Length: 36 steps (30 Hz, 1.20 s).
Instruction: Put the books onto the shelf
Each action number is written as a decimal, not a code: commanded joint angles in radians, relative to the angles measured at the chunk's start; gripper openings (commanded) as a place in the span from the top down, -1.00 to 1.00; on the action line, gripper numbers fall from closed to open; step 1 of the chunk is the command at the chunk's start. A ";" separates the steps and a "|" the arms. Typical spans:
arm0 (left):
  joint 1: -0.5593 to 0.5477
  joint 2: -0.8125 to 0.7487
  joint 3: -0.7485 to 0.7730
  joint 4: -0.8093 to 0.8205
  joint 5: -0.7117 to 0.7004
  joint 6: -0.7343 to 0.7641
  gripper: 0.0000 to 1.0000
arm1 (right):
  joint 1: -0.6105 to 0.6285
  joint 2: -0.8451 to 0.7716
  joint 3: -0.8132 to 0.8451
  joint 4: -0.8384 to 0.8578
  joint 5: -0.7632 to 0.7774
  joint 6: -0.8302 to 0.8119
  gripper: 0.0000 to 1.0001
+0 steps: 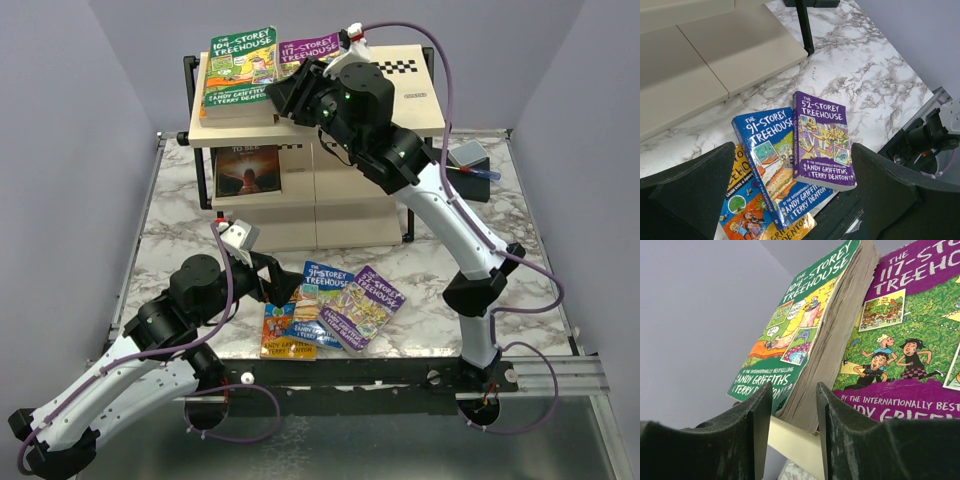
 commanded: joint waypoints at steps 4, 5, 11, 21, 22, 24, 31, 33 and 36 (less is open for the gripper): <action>0.002 -0.011 -0.010 0.019 -0.001 0.005 -0.98 | 0.009 0.041 0.036 0.025 -0.062 0.016 0.22; 0.001 -0.010 -0.010 0.019 -0.001 0.004 -0.98 | 0.009 0.044 0.038 0.025 -0.064 0.017 0.23; 0.002 -0.011 -0.009 0.019 -0.001 0.005 -0.98 | 0.013 0.048 0.040 0.031 -0.061 0.019 0.25; 0.002 -0.009 -0.010 0.019 -0.002 0.006 -0.98 | 0.014 0.013 0.015 0.039 -0.047 0.014 0.22; 0.002 -0.009 -0.009 0.019 -0.003 0.005 -0.98 | 0.015 -0.004 0.001 0.044 -0.039 0.008 0.18; 0.001 -0.009 -0.010 0.019 -0.003 0.006 -0.98 | 0.015 -0.042 -0.035 0.057 -0.014 -0.006 0.12; 0.001 -0.004 -0.009 0.019 -0.003 0.006 -0.98 | 0.014 -0.198 -0.153 0.061 0.081 -0.087 0.09; 0.002 -0.004 -0.009 0.019 -0.004 0.005 -0.98 | 0.014 -0.251 -0.208 0.069 0.128 -0.120 0.09; 0.002 -0.001 -0.009 0.018 -0.005 0.006 -0.98 | 0.013 -0.328 -0.290 0.084 0.204 -0.162 0.15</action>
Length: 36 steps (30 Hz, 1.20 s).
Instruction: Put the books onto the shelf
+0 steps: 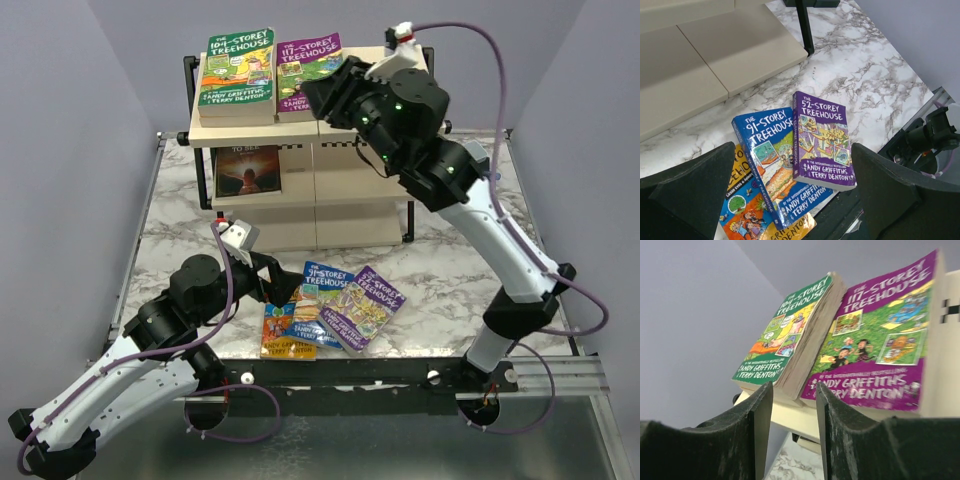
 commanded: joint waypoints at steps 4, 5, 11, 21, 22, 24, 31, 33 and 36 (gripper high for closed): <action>0.002 0.008 -0.008 0.018 -0.007 0.005 -0.98 | 0.007 -0.181 -0.162 0.052 0.236 -0.141 0.40; 0.002 0.010 -0.009 0.018 -0.007 0.004 -0.98 | 0.007 -0.191 -0.176 0.051 0.261 -0.155 0.48; 0.002 0.018 -0.008 0.018 -0.011 0.005 -0.98 | 0.002 -0.194 -0.195 0.024 0.379 -0.250 0.99; 0.002 0.022 -0.008 0.017 -0.015 0.004 -0.98 | -0.057 -0.118 -0.144 -0.063 0.363 -0.314 0.99; 0.002 0.022 -0.009 0.017 -0.015 0.004 -0.98 | -0.061 -0.109 -0.134 -0.077 0.355 -0.313 0.99; 0.001 0.022 -0.008 0.017 -0.014 0.004 -0.98 | -0.080 -0.091 -0.121 -0.106 0.335 -0.310 0.99; 0.000 0.021 -0.008 0.017 -0.016 0.003 -0.98 | -0.099 -0.063 -0.132 -0.134 0.289 -0.308 0.99; 0.002 0.021 -0.008 0.018 -0.016 0.005 -0.98 | -0.101 -0.052 -0.128 -0.144 0.259 -0.306 0.99; 0.002 0.023 -0.007 0.017 -0.016 0.004 -0.98 | -0.102 -0.044 -0.124 -0.150 0.213 -0.303 0.99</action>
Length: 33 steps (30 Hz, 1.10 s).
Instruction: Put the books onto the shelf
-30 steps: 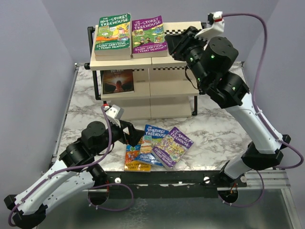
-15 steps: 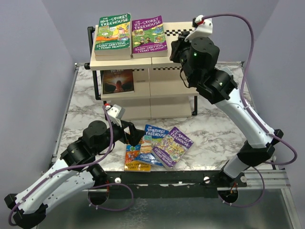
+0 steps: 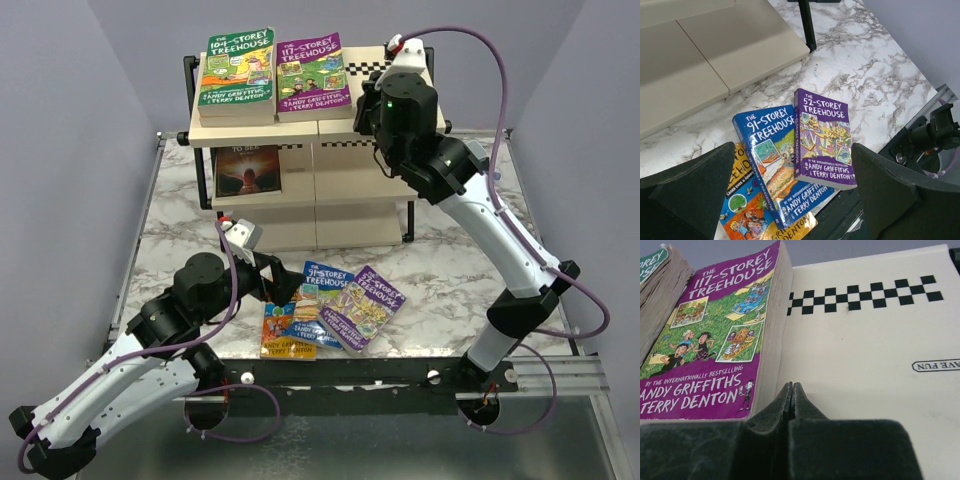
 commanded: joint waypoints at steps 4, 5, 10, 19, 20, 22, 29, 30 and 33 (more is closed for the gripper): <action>0.002 0.002 -0.008 0.017 -0.017 0.006 -0.98 | -0.002 0.029 0.031 -0.034 -0.131 -0.008 0.99; 0.001 0.001 -0.007 0.017 -0.016 0.005 -0.98 | -0.002 0.034 0.036 -0.038 -0.138 -0.007 0.99; 0.002 0.001 -0.007 0.017 -0.017 0.006 -0.98 | -0.001 0.047 0.059 -0.054 -0.184 0.000 0.99; 0.002 0.004 -0.008 0.017 -0.017 0.005 -0.98 | -0.002 0.018 0.036 -0.044 -0.212 0.012 0.99; 0.002 0.005 -0.007 0.018 -0.018 0.004 -0.98 | -0.001 0.012 0.035 -0.044 -0.215 0.015 0.99; 0.002 0.007 -0.008 0.017 -0.020 0.006 -0.98 | -0.001 -0.006 0.032 -0.055 -0.207 0.033 0.98; 0.003 0.030 -0.005 0.017 -0.014 0.006 -0.98 | -0.002 -0.176 -0.120 -0.029 -0.139 0.088 0.69; 0.003 0.035 -0.004 0.016 -0.013 0.005 -0.98 | -0.001 -0.206 -0.147 -0.029 -0.140 0.097 0.64; 0.002 0.044 0.001 0.016 -0.005 0.002 -0.98 | -0.002 -0.302 -0.236 -0.035 -0.148 0.121 0.44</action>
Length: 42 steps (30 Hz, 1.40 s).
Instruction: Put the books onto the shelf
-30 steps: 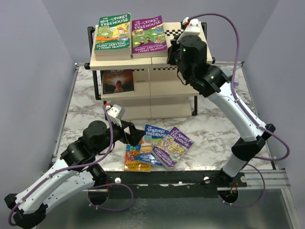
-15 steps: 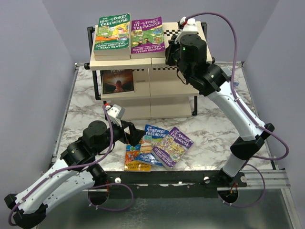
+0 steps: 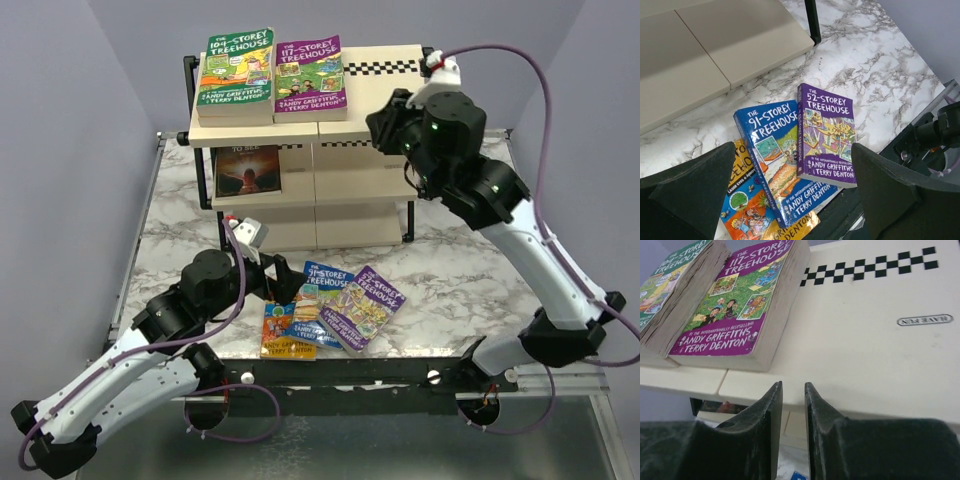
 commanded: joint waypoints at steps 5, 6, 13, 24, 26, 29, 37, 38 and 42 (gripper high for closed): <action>0.002 0.060 0.017 0.011 0.023 -0.010 -0.98 | 0.004 -0.299 -0.268 -0.044 0.009 0.103 0.11; 0.002 0.076 0.024 0.011 0.036 -0.010 -0.98 | 0.004 -0.341 -0.334 -0.048 0.000 0.121 0.03; 0.001 0.162 0.045 0.039 0.115 -0.026 -0.98 | 0.004 -0.610 -0.652 -0.131 -0.047 0.272 -0.24; -0.034 0.399 0.004 0.236 0.229 -0.100 -0.98 | 0.004 -0.837 -1.126 -0.199 -0.107 0.524 -0.72; -0.069 0.451 0.011 0.260 0.203 -0.104 -0.98 | 0.004 -0.867 -1.204 -0.187 -0.128 0.589 -0.74; -0.127 0.546 0.043 0.270 0.127 -0.103 -0.98 | 0.004 -0.895 -1.316 -0.165 -0.159 0.680 -0.76; -0.149 0.756 0.106 0.269 -0.018 -0.114 -0.98 | 0.004 -0.927 -1.551 -0.012 -0.275 0.843 -0.68; -0.148 0.778 0.114 0.269 -0.020 -0.114 -0.98 | 0.004 -0.930 -1.573 0.010 -0.283 0.860 -0.65; -0.149 0.863 0.138 0.269 -0.002 -0.110 -0.98 | 0.004 -0.929 -1.677 0.111 -0.323 0.919 -0.51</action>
